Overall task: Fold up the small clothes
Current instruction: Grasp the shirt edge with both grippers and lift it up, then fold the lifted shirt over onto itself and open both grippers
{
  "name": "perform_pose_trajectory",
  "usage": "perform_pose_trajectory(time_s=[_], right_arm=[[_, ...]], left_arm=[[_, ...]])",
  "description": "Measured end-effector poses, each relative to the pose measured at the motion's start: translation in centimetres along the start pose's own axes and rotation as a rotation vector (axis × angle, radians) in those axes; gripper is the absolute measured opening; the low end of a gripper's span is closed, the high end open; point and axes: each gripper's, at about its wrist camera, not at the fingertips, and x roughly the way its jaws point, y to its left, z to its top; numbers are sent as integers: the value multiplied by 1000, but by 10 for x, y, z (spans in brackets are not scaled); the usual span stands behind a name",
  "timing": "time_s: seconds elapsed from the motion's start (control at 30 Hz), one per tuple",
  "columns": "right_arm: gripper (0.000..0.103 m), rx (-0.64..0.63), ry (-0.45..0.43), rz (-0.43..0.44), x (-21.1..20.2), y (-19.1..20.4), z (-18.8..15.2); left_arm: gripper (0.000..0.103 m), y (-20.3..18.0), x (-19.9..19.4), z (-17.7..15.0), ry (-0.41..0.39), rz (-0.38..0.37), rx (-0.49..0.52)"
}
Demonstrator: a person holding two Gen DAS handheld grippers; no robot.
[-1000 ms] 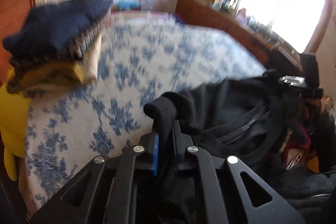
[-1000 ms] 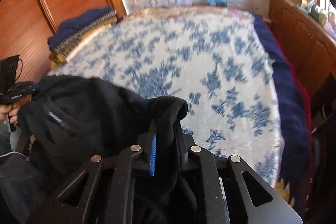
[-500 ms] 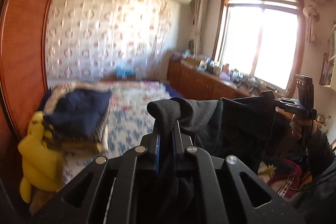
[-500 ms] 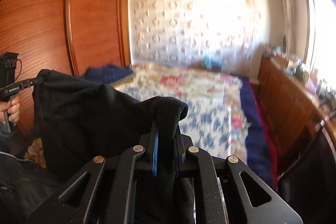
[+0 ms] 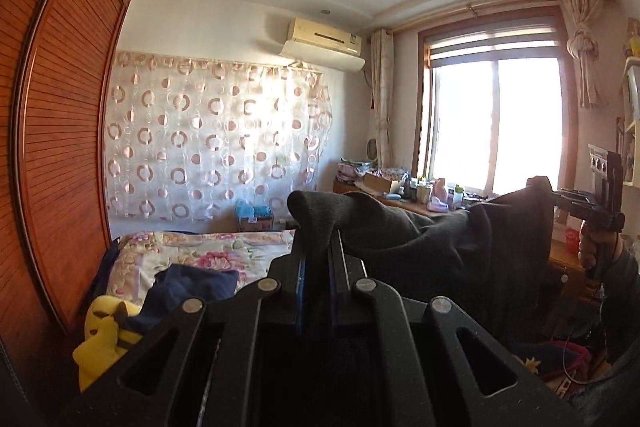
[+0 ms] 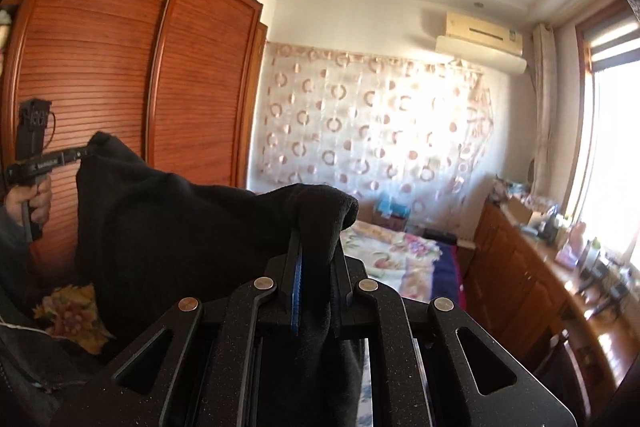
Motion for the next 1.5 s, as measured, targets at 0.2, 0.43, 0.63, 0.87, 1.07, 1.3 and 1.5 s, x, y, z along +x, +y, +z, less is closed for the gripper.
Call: perform_pose_trajectory(time_s=[0.2,0.43,0.63,0.87,1.07,1.3,1.5], right_arm=[[8,-1,51,-51,52,-30,22],[34,73,280,-223,216,-82,-12],[55,220,456,-225,306,-101,-113],[56,212,523,-138,287,-83,-168],[61,245,557,-107,260,-71,-214],[61,300,559,-149,233,-77,-251],[61,315,579,-169,201,-85,-267]], left_arm=[[6,18,72,23,35,76,30],[23,67,229,-26,316,175,115],[40,86,258,-116,494,136,32],[44,61,231,-181,591,90,6],[45,49,214,-223,636,76,-34],[47,48,220,-259,713,79,-74],[48,42,222,-267,728,114,-46]])
